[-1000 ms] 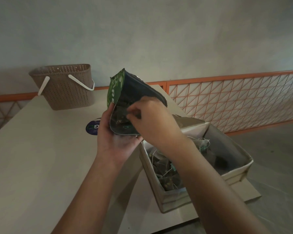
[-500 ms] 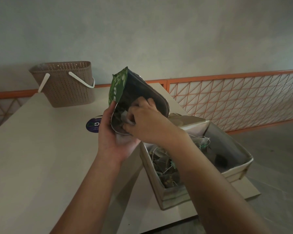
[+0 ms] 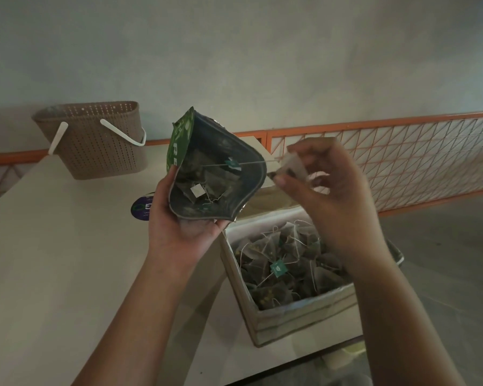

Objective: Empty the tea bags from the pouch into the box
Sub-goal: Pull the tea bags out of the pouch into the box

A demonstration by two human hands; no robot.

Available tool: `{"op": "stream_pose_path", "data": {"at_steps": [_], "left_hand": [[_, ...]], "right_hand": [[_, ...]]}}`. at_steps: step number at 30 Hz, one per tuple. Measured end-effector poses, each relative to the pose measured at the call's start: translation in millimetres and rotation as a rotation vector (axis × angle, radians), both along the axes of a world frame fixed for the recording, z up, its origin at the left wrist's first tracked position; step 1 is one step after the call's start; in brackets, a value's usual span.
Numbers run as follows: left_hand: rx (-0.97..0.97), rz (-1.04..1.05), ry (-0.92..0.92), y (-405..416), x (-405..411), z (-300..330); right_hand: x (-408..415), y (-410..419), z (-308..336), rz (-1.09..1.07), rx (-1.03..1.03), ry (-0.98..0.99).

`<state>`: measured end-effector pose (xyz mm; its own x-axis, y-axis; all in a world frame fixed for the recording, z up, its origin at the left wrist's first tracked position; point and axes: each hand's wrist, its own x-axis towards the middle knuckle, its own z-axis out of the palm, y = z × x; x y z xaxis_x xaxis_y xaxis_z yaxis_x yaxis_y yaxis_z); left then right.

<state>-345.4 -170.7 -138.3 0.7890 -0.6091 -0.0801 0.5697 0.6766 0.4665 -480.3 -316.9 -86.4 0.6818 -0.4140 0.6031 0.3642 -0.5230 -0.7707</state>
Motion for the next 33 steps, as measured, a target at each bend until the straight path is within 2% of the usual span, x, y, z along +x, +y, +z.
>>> {"op": "stream_pose_path", "data": {"at_steps": [3,5,10,12,15,17,27,30,33], "left_hand": [[0.006,0.006,-0.018,-2,-2,0],[0.015,0.009,-0.039,-2,-3,0],[0.013,0.003,-0.028,-4,-4,1],[-0.009,-0.007,-0.006,-4,-6,2],[-0.063,-0.051,0.004,-4,-9,4],[-0.071,-0.068,0.003,-3,-8,3],[-0.026,-0.083,-0.038,-2,-3,0],[-0.035,-0.097,-0.024,-2,-3,1],[-0.027,-0.061,-0.013,-3,-2,1]], "right_hand": [[-14,-13,-2,-0.079,0.025,-0.021],[-22,-17,-7,-0.052,0.065,-0.058],[-35,-18,-20,-0.012,0.33,-0.265],[-35,-20,-27,-0.057,0.303,-0.157],[-26,-23,-43,-0.158,0.083,0.217],[-20,-18,-50,-0.232,-0.062,0.332],[15,20,-48,-0.079,-0.092,0.343],[12,17,-42,-0.058,-0.022,0.289],[1,7,-29,0.011,0.139,0.153]]}}
